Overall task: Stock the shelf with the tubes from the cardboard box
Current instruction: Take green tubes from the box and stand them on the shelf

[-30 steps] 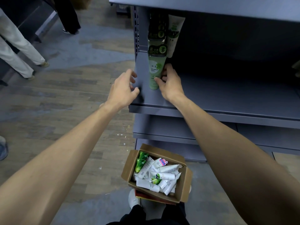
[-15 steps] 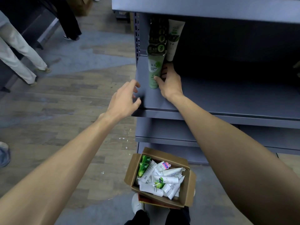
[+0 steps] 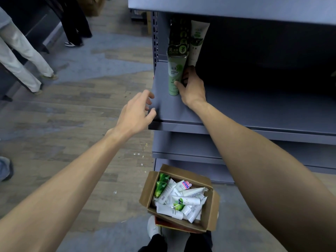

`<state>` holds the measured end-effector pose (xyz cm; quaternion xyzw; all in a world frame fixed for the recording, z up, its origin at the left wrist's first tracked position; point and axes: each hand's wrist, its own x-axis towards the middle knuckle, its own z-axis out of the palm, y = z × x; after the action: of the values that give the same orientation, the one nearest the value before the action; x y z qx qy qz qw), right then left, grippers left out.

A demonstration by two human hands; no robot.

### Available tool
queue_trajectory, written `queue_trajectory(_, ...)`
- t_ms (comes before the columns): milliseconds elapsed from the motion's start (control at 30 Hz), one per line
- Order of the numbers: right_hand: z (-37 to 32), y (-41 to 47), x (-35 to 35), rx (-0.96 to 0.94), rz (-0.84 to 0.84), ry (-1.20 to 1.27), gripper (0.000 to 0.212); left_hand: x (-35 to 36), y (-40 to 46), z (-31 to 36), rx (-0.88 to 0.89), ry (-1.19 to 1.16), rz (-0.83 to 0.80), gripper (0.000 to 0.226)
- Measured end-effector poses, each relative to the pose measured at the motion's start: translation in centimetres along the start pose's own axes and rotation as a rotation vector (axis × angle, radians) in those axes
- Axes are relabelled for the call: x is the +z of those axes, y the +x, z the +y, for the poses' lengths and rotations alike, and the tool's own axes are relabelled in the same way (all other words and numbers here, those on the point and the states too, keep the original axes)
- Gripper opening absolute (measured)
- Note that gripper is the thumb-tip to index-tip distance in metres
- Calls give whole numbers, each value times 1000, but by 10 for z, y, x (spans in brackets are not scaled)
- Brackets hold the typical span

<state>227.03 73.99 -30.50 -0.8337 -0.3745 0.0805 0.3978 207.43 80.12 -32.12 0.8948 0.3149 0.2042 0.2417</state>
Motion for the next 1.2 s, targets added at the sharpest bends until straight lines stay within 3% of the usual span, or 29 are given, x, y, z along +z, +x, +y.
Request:
queue_trajectory(500, -2, 0, -1, 62, -25, -3, 38, -2, -9, -2, -10, 7, -16, 30)
queue_trajectory(833, 0, -5, -28, 76, -116, -66, 70, -5, -3, 15, 8, -40, 1, 29)
queue_trajectory(1067, 3, -24, -73, 104, -139, -204, 65, -16, 4, 37, 45, -52, 16, 30)
queue_trajectory(1200, 7, -43, -92, 123, -152, -248, 60, -13, 6, 52, 82, -10, -62, 30)
